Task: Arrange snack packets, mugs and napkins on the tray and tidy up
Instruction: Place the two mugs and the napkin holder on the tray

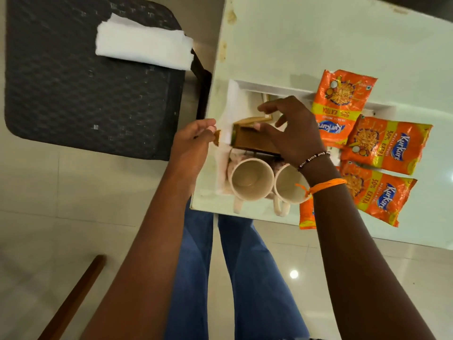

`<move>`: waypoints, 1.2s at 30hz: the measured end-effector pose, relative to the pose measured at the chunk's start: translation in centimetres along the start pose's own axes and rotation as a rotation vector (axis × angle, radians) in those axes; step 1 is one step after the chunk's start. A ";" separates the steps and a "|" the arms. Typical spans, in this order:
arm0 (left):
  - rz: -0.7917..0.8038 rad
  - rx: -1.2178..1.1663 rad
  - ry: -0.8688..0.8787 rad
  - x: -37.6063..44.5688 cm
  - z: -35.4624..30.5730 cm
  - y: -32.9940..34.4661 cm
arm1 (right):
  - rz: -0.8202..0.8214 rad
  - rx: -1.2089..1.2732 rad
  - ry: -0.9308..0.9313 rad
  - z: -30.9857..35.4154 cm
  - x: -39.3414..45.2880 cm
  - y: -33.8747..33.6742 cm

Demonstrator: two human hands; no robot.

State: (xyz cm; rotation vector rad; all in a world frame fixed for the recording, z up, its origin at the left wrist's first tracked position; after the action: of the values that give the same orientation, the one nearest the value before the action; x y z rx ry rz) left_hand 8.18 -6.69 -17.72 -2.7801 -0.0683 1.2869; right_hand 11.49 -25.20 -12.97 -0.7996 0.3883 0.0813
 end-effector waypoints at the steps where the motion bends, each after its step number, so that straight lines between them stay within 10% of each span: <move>1: -0.014 -0.019 0.012 0.5 -0.6 -1.0 | 0.013 0.039 0.010 1.1 0.6 1.1; 13: -0.081 0.016 0.037 5.5 -4.2 -10.5 | -0.019 0.697 0.551 6.9 10.2 12.5; 24: 0.037 -0.361 -0.089 5.6 -3.2 -10.0 | 0.115 0.992 0.488 5.7 6.3 9.7; 36: 0.185 0.123 0.015 1.7 -1.4 -0.3 | 0.153 0.884 0.478 -4.7 -2.6 1.4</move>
State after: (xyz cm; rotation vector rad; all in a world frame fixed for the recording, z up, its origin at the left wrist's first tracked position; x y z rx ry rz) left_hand 10.35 -6.30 -18.08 -2.7435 0.2657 1.2604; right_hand 7.31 -27.36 -15.97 0.1009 0.8584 -0.1395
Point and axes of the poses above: each hand's wrist, its own x-axis towards the middle knuckle, its own y-axis out of the palm, z = x × y, the point moved 9 cm from there along x, towards the middle knuckle, and after that the axes turned 4 degrees about -x, right-handed, at the moved point
